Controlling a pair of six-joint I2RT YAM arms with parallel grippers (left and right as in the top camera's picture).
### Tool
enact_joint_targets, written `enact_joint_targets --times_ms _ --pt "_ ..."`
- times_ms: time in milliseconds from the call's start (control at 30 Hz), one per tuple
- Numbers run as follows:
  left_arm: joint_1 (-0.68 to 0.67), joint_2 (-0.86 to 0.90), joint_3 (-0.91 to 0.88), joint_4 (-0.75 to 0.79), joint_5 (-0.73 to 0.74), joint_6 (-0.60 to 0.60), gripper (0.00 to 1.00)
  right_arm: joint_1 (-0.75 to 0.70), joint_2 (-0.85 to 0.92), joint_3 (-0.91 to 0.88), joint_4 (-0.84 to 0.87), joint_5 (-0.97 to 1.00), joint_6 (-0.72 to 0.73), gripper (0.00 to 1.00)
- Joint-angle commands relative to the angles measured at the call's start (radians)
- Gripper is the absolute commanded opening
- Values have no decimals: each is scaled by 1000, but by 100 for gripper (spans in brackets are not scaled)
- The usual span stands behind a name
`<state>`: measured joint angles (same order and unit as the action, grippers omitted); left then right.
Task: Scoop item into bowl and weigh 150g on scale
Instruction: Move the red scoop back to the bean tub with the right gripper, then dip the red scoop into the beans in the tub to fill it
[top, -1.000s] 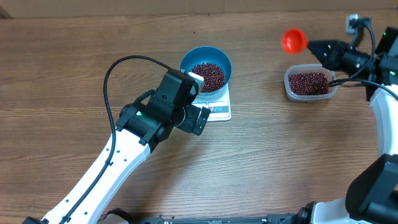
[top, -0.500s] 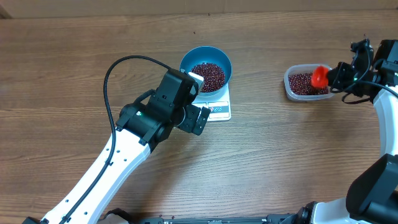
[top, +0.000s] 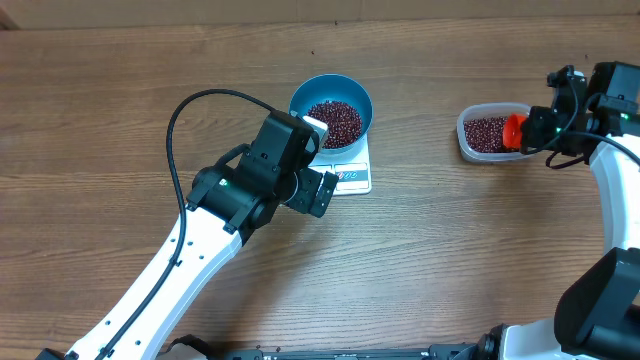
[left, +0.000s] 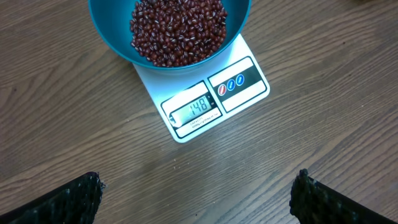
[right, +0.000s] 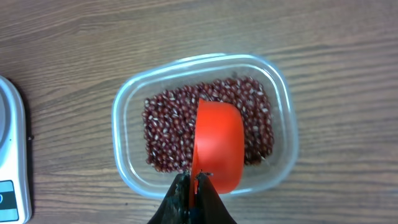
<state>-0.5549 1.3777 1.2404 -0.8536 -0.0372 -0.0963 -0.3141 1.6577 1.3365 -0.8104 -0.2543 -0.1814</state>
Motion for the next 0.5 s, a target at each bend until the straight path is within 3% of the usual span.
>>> enact_joint_targets --times_ms 0,467 --pt "-2 8 12 0 5 22 99 26 4 4 16 9 -11 4" --pt "-2 8 12 0 5 22 100 40 86 4 8 18 -11 4"
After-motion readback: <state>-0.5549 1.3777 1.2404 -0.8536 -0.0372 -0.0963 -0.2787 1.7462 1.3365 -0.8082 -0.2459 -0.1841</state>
